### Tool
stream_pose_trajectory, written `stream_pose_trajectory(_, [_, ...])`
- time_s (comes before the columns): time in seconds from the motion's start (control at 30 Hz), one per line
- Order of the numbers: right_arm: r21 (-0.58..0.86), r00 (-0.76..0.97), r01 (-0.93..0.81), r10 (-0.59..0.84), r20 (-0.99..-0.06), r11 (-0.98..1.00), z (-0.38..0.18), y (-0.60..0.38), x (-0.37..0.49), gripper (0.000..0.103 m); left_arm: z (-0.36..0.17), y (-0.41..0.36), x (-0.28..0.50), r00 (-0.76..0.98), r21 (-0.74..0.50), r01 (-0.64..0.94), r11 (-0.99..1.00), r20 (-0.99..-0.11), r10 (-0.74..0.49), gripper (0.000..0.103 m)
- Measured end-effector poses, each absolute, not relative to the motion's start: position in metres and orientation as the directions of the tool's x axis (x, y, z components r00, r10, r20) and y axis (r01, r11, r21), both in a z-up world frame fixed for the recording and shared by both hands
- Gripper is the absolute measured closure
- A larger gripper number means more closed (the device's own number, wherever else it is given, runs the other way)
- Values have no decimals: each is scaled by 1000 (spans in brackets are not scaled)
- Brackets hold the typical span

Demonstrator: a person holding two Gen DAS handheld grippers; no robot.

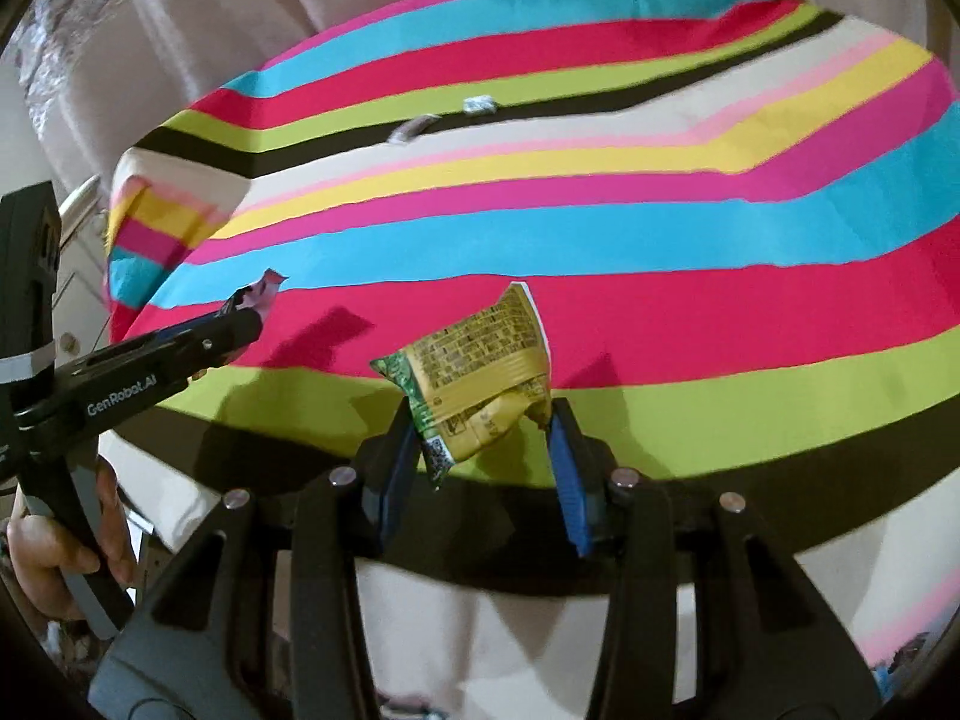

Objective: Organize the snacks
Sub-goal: 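Carry both packets to the white box and open both tools to drop them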

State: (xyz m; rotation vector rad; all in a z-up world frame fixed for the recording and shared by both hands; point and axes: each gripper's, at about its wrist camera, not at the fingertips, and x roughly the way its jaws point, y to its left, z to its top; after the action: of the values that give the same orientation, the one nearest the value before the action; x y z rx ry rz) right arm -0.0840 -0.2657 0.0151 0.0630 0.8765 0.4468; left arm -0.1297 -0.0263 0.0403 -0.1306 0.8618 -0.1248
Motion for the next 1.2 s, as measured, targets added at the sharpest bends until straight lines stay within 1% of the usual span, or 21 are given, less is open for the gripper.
stream_pose_trajectory(0.3, [168,647,-411,416,-640,896,75,-259,-134,57,83,-23,-173,741,-152,59,987,-655,-145,70])
stream_pose_trajectory(0.5, [123,718,-457,447,-533,881,120,-256,-176,57,120,-17,-207,816,-127,65,990,-564,-126,70])
stream_pose_trajectory(0.73, [35,806,-487,465,-366,872,170,-256,-224,57,161,-16,-242,888,-97,77,992,-446,-112,70])
stream_pose_trajectory(0.87, [22,828,-487,469,-308,873,186,-262,-244,57,182,-21,-263,923,-64,91,994,-370,-108,69])
stream_pose_trajectory(0.97, [13,836,-491,476,-274,871,196,-265,-254,57,194,-23,-274,938,-44,102,994,-329,-111,68])
stream_pose_trajectory(1.2, [-40,856,-496,481,-191,867,211,-280,-284,57,212,-35,-298,960,9,126,992,-255,-120,68])
